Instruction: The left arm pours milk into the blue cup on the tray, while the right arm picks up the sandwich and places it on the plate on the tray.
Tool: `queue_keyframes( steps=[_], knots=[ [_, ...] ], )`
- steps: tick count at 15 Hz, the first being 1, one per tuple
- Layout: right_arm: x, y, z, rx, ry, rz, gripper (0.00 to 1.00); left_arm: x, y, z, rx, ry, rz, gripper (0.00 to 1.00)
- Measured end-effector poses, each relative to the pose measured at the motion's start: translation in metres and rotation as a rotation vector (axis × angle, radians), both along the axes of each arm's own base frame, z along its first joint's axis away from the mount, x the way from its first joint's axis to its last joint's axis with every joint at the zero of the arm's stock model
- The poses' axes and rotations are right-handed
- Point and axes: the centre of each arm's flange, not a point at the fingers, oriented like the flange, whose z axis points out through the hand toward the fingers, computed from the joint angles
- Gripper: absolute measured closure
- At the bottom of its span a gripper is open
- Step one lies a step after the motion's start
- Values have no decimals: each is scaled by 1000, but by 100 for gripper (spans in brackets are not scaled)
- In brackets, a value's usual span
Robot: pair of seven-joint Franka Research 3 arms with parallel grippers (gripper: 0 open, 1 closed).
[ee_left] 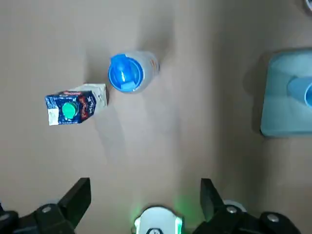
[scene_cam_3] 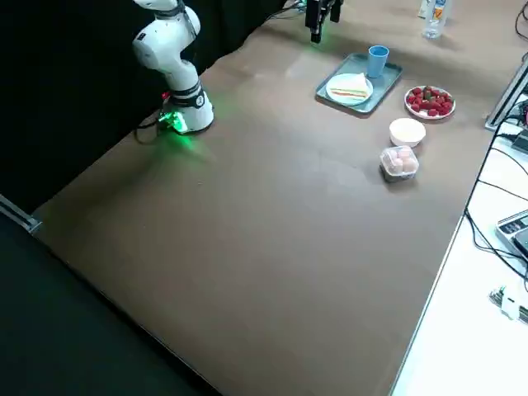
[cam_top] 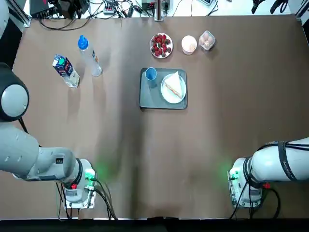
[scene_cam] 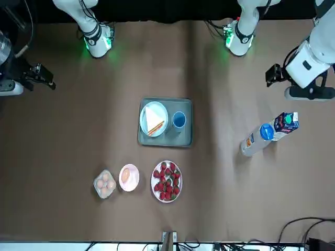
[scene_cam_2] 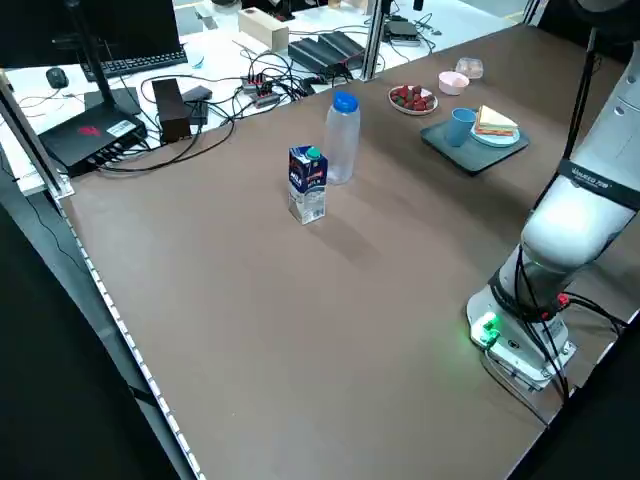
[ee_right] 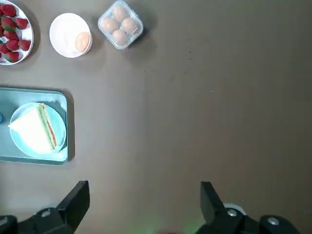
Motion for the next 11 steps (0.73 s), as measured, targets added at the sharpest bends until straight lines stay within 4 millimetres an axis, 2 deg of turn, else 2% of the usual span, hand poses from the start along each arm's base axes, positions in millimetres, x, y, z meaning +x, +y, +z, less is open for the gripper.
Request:
queue_keyframes(
  steps=[3, 5, 8, 11],
  knots=[
    [1, 4, 0, -4, -9, 17, 0, 2, 27, 3, -66, -28, 85, 1],
    [1, 7, 0, -9, -10, 25, 0, -5, 43, -1, -87, -59, 117, 1],
    [0, 11, -1, -11, -9, 33, 0, -17, 48, -1, -89, -71, 116, 1],
    [0, 11, -1, -12, -8, 34, 0, -19, 46, 1, -89, -74, 113, 1]
  ],
)
